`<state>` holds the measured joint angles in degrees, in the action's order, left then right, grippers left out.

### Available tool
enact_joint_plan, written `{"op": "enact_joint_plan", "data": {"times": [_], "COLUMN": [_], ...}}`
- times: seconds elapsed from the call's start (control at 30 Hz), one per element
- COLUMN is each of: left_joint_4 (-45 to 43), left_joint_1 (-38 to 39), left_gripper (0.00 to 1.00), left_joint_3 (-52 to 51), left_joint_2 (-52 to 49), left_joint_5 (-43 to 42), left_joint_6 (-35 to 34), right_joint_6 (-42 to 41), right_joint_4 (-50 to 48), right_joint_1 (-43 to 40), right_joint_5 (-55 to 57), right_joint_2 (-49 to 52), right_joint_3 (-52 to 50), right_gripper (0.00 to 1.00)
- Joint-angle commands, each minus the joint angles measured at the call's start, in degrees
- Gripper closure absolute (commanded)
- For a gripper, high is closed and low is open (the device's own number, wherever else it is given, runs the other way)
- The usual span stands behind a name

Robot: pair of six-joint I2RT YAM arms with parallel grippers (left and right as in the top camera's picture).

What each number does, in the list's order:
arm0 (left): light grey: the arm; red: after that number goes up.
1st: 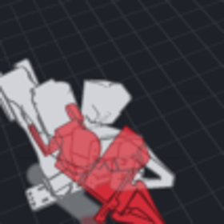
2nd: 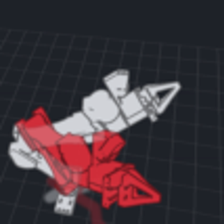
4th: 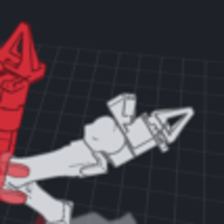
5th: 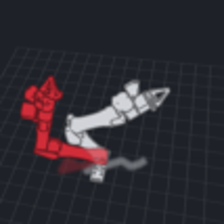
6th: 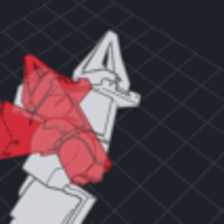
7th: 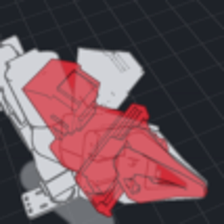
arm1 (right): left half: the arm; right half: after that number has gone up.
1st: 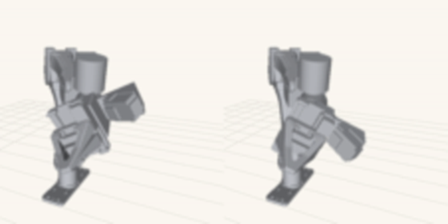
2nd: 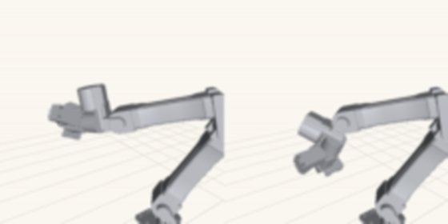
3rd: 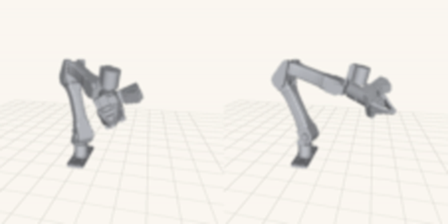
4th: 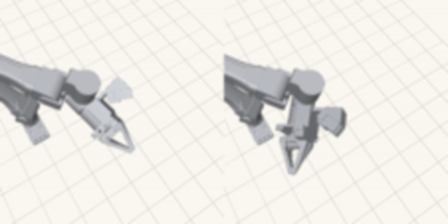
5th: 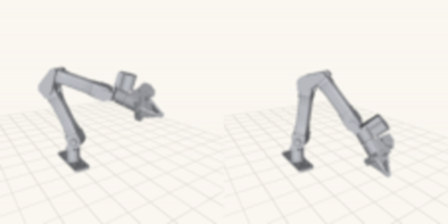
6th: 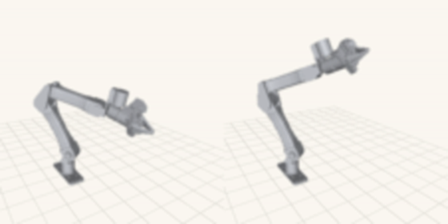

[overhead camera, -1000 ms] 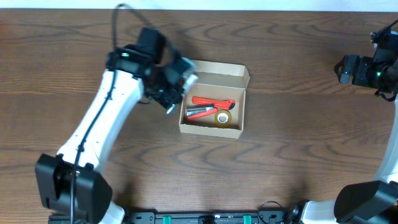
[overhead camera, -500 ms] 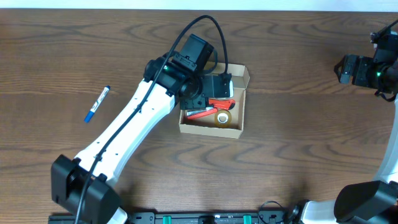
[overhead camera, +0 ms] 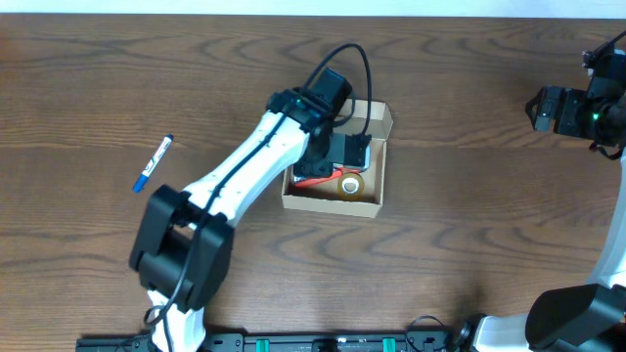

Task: Pack container
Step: 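Carry the white marker into the box and lower it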

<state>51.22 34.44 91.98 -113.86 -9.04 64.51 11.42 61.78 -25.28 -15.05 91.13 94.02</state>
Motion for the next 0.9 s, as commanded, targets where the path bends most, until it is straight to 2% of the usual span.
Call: {"op": "enact_joint_plan", "data": {"times": [0.0,0.2,0.23,0.27,0.33,0.37,0.4,0.5,0.53,0.6,0.63,0.67,0.87], "left_joint_4": [0.3,0.5,0.5,0.5,0.6,0.5,0.6,0.6,0.5,0.6,0.6,0.9,8.3], "left_joint_1": [0.1,0.1,0.1,0.1,0.0,0.0,0.0,0.1,0.1,0.1,0.1,0.1,0.0], "left_gripper": [0.94,0.94,0.91,0.84,0.8,0.74,0.63,0.57,0.47,0.38,0.27,0.05,0.05], "left_joint_3": [0.9,0.9,0.9,0.9,0.9,0.9,0.9,0.9,0.9,0.9,1.0,1.3,8.5], "left_joint_2": [-2.8,-6.3,-6.6,-6.9,-7.3,-7.5,-7.5,-7.5,-7.5,-7.4,-7.2,-6.9,-3.8], "left_joint_5": [-2.0,-1.9,-1.7,-1.7,-1.5,-1.5,-1.5,-1.5,-1.5,-1.4,-1.4,-1.3,-0.6], "left_joint_6": [-0.7,-2.4,-2.4,-2.4,-2.6,-2.9,-2.9,-3.7,-4.4,-5.9,-7.2,-9.0,-17.7], "right_joint_6": [0.0,0.0,0.0,0.0,0.0,0.0,0.0,0.0,0.0,0.1,0.4,0.4,0.4], "right_joint_4": [0.0,0.0,0.0,0.0,0.0,0.0,0.0,0.0,-0.1,-0.1,0.0,0.0,-0.1], "right_joint_1": [0.2,0.2,0.2,0.2,0.2,0.2,0.2,0.2,0.2,0.2,0.2,0.2,0.2], "right_joint_5": [-0.9,-0.9,-0.9,-0.9,-0.9,-0.9,-0.9,-0.9,-0.9,-0.9,-0.9,-0.9,-0.9], "right_joint_2": [0.2,0.2,0.2,0.2,0.2,0.2,0.2,0.2,0.2,0.2,0.2,0.2,0.2], "right_joint_3": [-0.2,-0.2,-0.2,-0.2,-0.2,-0.2,-0.2,-0.2,-0.2,-0.2,-0.2,-0.2,-0.2], "right_gripper": [0.01,0.01,0.01,0.01,0.01,0.01,0.01,0.01,0.01,0.01,0.01,0.01,0.01]}}
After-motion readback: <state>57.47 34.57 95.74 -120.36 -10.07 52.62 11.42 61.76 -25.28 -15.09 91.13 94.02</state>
